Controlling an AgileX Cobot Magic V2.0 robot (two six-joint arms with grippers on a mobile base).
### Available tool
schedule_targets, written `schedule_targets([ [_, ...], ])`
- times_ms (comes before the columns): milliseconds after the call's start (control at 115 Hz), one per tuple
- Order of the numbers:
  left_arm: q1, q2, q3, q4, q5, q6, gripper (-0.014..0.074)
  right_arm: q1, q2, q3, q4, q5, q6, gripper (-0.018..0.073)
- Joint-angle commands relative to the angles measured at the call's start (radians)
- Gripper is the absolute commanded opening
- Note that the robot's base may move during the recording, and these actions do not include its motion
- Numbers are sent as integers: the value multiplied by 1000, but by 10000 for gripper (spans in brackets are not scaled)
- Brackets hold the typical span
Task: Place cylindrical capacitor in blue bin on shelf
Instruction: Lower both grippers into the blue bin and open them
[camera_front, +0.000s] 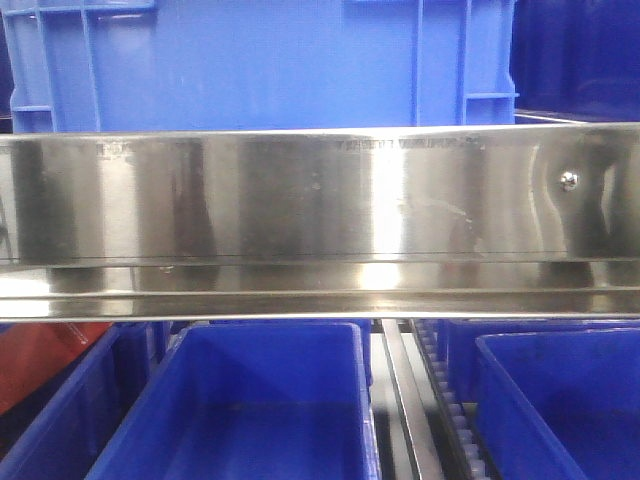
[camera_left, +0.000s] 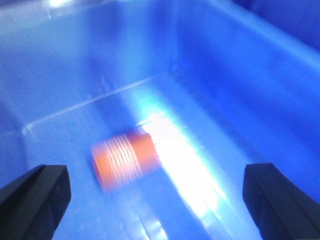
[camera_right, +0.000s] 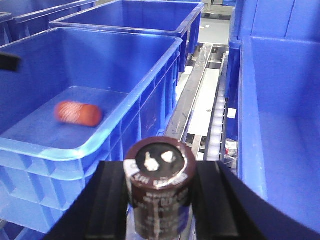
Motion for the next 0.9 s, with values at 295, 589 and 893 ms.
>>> schedule_targets([
  [295, -4, -263, 157, 1, 23, 4, 36, -1, -5, 2, 0, -34, 0, -162],
  [589, -4, -545, 556, 17, -148, 2, -111, -1, -5, 2, 0, -31, 0, -162],
  [893, -4, -861, 782, 20, -208, 2, -111, 1, 15, -29, 0, -26, -62, -162],
])
